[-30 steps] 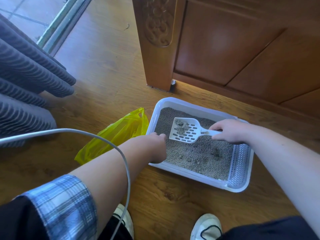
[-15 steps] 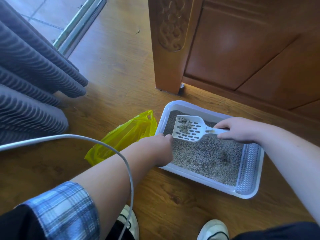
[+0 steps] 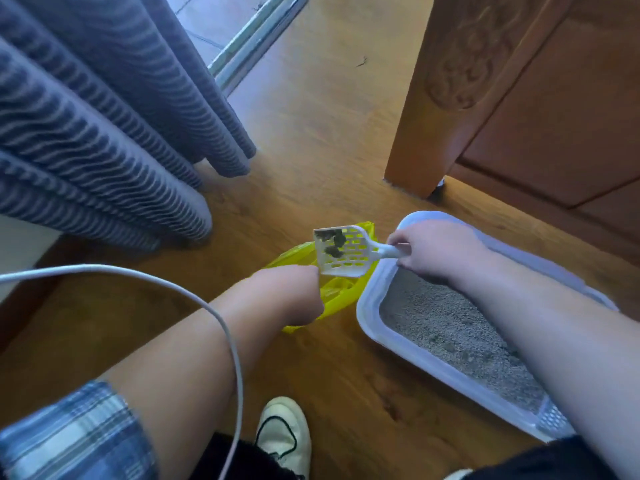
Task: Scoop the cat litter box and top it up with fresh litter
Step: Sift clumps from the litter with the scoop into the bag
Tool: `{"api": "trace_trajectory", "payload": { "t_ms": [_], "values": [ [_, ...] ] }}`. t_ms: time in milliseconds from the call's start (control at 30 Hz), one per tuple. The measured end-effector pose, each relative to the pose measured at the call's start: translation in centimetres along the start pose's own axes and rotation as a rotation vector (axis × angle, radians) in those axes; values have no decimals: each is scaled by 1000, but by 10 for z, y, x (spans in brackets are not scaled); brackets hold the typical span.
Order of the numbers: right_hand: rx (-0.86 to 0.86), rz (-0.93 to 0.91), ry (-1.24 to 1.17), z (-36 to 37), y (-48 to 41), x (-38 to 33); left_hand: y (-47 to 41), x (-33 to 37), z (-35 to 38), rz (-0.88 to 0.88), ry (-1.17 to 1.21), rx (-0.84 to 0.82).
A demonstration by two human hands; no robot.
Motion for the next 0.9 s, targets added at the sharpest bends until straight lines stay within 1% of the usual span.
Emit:
{"api": "trace_trajectory", "payload": {
  "t_ms": [133,267,400,533,733,900],
  "values": [
    [165,-40,134,-1,-18,-37,7,-30,4,-57,40,-5],
    [236,-58,218,-2,-28,-53,14,-42,2,-61,74,14],
    [195,-58,253,-2,-36,-51,12,-43,-3,-73,88,35],
    [185,-71,175,1,-34,-36,4,-27,-8,-43,56,30],
    [276,-53,203,11,-13,-18,-11,7,-10,28,14,11],
    [304,-58,167,14,-4,-26,-20,18,-5,39,-10,-32]
  ]
}}
Point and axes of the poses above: each hand's wrist, its own y-axis away from the middle knuckle, its own z-axis out of the palm, x = y × z, the point moved 1 cm from there along -y, towards the middle knuckle, and after that the axes turned 11 degrees about y, right-handed, at the moved point
